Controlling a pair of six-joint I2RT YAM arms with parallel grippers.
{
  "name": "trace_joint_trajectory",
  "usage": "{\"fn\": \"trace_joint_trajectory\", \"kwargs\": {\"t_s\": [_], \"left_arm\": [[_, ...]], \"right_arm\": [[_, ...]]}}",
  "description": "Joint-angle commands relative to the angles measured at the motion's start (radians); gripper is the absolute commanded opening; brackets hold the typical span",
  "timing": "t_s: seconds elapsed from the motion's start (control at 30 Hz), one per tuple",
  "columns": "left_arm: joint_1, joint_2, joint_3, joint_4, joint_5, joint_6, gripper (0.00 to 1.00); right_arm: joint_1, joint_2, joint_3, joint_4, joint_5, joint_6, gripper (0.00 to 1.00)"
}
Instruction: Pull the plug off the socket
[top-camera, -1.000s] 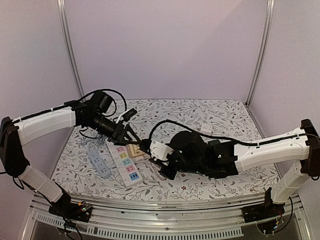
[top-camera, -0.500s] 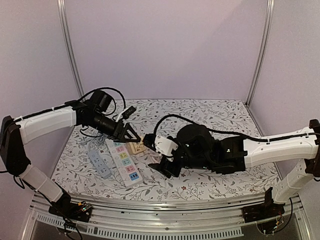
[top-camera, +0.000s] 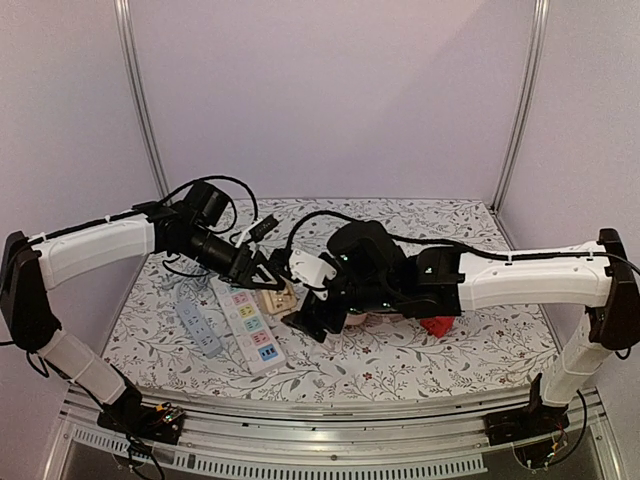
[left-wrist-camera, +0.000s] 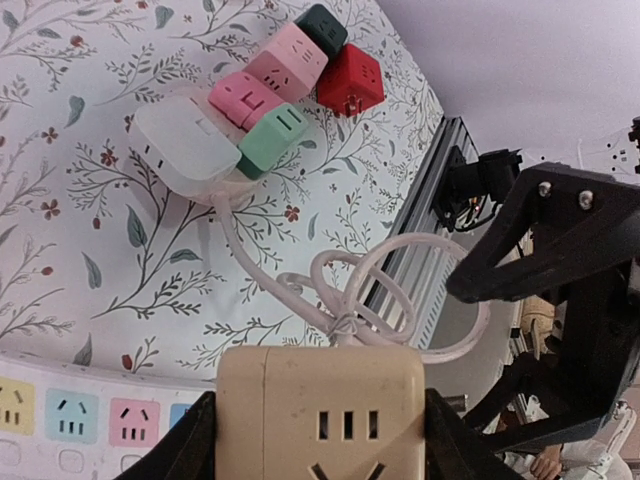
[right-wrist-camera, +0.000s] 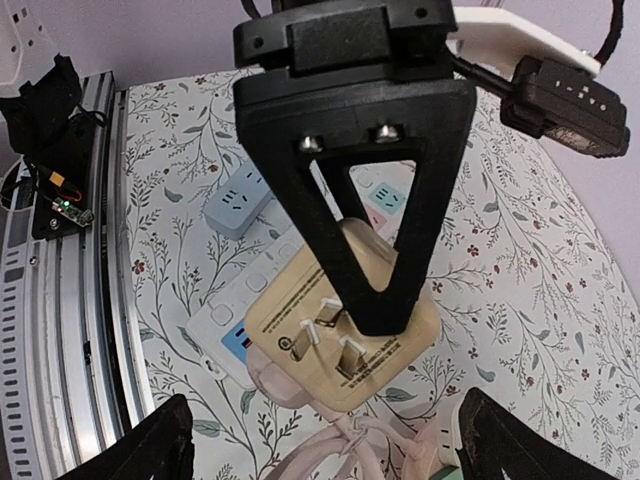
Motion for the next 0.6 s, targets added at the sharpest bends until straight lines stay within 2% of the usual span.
{"fn": "trace_joint_trajectory", "kwargs": {"t_s": [0.0, 0.1, 0.33, 0.43, 0.57], "left_arm": [[-0.010, -0.023, 0.033, 0.005, 0.042, 0.012, 0.18], [-0.010, -0.028, 0.034, 0.007, 0.045, 0.012, 0.17], [-0.010, -0.036, 0.032, 0.008, 0.050, 0.011, 0.17], [-0.010, -0.038, 0.032, 0.009, 0.050, 0.012, 0.17], [-0.009, -0.036, 0.032, 0.009, 0.051, 0.012, 0.17]], "right_arm": [[-0.007, 0.062, 0.015, -0.060, -0.055, 0.011, 0.90], [-0.015, 0.086, 0.008, -0.047, -0.055, 0.013, 0.90], [-0.064, 0.153, 0.004, 0.001, -0.091, -0.001, 0.82], [-0.065, 0.172, -0.002, 0.015, -0.127, -0.036, 0.73], [-0.065, 0.167, -0.042, 0.069, -0.148, -0.048, 0.55]]}}
